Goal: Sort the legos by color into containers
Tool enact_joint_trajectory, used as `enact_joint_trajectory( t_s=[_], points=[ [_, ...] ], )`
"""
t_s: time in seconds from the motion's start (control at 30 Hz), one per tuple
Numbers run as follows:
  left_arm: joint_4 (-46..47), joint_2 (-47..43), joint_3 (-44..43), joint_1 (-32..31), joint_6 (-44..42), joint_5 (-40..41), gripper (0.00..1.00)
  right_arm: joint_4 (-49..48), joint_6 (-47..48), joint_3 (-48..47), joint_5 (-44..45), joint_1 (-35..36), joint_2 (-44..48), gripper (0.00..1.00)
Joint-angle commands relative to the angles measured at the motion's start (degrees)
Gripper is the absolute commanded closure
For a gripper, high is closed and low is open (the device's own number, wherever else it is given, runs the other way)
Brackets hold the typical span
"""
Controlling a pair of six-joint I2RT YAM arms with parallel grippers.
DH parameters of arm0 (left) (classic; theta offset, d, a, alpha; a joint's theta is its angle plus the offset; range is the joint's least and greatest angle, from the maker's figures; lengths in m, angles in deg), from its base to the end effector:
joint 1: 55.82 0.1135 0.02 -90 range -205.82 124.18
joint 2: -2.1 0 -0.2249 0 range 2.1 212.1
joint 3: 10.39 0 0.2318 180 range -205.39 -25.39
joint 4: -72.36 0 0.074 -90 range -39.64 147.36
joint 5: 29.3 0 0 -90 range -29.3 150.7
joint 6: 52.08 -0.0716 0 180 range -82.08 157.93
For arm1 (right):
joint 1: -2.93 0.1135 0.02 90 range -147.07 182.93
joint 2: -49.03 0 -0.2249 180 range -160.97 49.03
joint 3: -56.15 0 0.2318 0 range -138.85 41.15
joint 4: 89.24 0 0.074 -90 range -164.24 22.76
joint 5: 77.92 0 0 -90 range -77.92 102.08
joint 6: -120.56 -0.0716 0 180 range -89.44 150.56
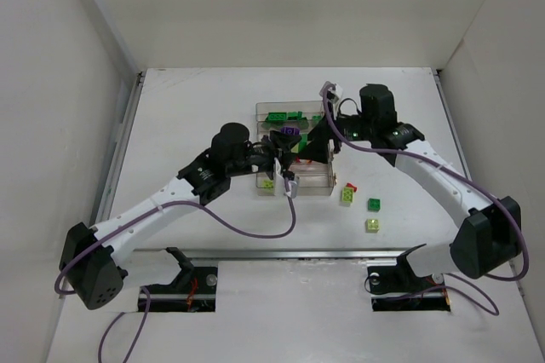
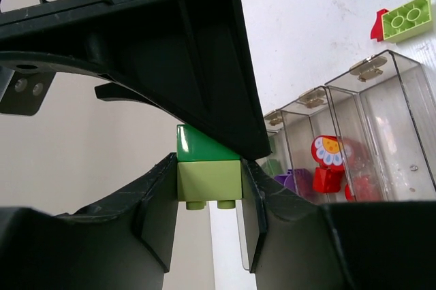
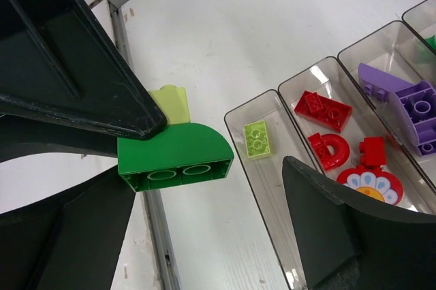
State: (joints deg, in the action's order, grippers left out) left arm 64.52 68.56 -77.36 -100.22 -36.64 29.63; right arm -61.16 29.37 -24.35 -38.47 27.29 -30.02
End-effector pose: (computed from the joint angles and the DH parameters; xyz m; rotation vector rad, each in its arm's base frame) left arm 0.1858 -0.2336 0.3045 1.6091 0.4852 -0.0646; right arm 0.2649 0.1806 0.2866 -0.9543 1.8074 1.1714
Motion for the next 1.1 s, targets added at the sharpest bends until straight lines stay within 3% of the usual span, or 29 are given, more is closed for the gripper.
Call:
enact_joint_trajectory(
  t_s=[0.0, 0.57, 0.67, 0.7, 0.73, 0.9, 1.03, 1.07],
  points=[
    [2.07, -1.77, 0.64, -0.33, 0.65, -3.38, 1.0, -2.8, -0.92, -3.32, -2.01, 0.16, 0.56, 0.09],
    [0.4, -1.77, 1.16, -0.33, -1.55, -3.91, 1.0, -2.8, 0.14, -3.32, -4.48, 0.16, 2.66, 0.09],
    [0.4, -1.77, 1.16, -0.33, -1.55, -3.91, 1.0, -2.8, 0.66, -3.32, -3.86, 0.16, 2.67, 0.23],
    [0.4, -1.77, 1.16, -0.33, -1.55, -3.91, 1.0, -2.8, 0.66, -3.32, -3.86, 0.16, 2.06, 0.35],
    [0.92, -1.77, 1.16, -0.33, -1.55, -3.91, 1.0, -2.8, 0.66, -3.85, -4.38, 0.16, 2.05, 0.4],
    [1.45, -1.77, 1.69, -0.33, -1.03, -3.91, 1.0, -2.8, 0.14, -3.85, -4.39, 0.16, 1.44, 0.41],
    [1.46, -1.77, 1.69, -0.33, -1.02, -2.5, 1.0, -2.8, 0.14, -3.32, -5.0, 0.16, 1.44, 0.71],
    [1.98, -1.77, 1.69, -0.33, -1.02, -1.81, 1.0, -2.8, 0.14, -3.32, -5.0, 0.16, 1.44, 0.87]
  ],
)
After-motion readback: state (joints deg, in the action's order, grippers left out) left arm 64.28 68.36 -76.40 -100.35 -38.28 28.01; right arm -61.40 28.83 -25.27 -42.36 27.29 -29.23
